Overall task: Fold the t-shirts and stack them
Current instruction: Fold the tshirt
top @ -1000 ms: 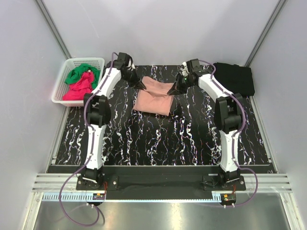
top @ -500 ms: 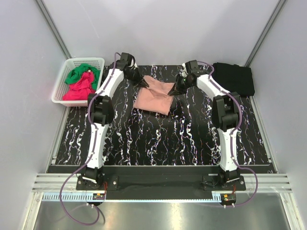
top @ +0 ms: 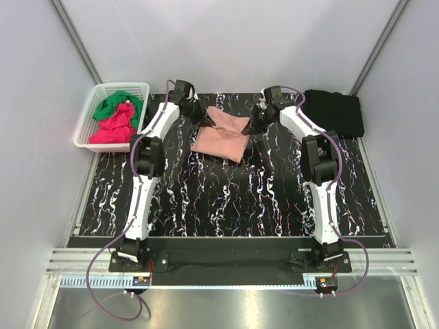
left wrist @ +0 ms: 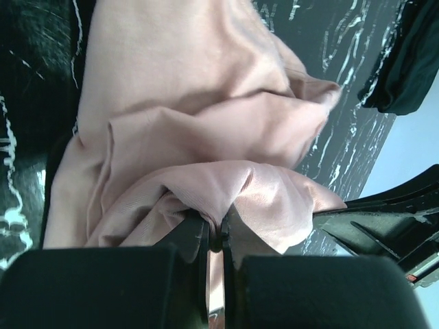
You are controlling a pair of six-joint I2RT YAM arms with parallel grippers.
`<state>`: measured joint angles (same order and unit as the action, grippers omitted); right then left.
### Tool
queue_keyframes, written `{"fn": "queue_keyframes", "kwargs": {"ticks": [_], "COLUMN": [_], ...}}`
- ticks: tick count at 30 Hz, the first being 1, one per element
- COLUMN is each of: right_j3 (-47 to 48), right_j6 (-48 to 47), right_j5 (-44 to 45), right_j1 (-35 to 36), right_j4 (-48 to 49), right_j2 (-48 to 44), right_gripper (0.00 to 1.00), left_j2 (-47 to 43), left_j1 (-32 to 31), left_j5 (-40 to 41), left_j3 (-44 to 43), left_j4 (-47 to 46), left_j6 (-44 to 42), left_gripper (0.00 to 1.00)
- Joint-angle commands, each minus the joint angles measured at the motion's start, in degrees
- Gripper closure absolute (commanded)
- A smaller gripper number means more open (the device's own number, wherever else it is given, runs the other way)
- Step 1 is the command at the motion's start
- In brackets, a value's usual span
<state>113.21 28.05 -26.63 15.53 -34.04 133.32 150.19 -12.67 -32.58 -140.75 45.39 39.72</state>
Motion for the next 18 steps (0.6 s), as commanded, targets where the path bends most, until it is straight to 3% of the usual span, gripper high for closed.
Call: {"fn": "queue_keyframes", "kwargs": {"ticks": [1, 3, 8, 11, 18], "right_j3": [2.02, 2.19, 1.84, 1.49, 8.16], "right_j6": [-0.19, -0.19, -0.89, -1.42, -3.18], "right_j5": [3.86, 5.44, 8.79, 9.05, 9.14], "right_j1": [-0.50, -0.59, -0.59, -0.50, -0.50], "right_j4": [2.49, 3.10, 4.68, 6.44, 5.66], "right_j2": [0.19, 0.36, -0.42, -1.83, -1.66], "right_gripper": [0.97, 0.81, 0.77, 0.70, 0.68], "left_j2": [0.80, 1.42, 1.42, 0.55, -2.62], "left_j1": [0.27, 0.27, 0.36, 0.36, 0.54], "left_j5": [-2.40, -3.19, -3.63, -3.90, -3.63], "left_j3": [-3.74, -4.10, -4.80, -4.36, -3.04], "left_j4": [-2.85, -3.81, -5.13, -5.13, -5.04], "left_j6": [0.44, 0.70, 0.62, 0.18, 0.00], "left_gripper": [0.91, 0.68, 0.35, 0.23, 0.01]}}
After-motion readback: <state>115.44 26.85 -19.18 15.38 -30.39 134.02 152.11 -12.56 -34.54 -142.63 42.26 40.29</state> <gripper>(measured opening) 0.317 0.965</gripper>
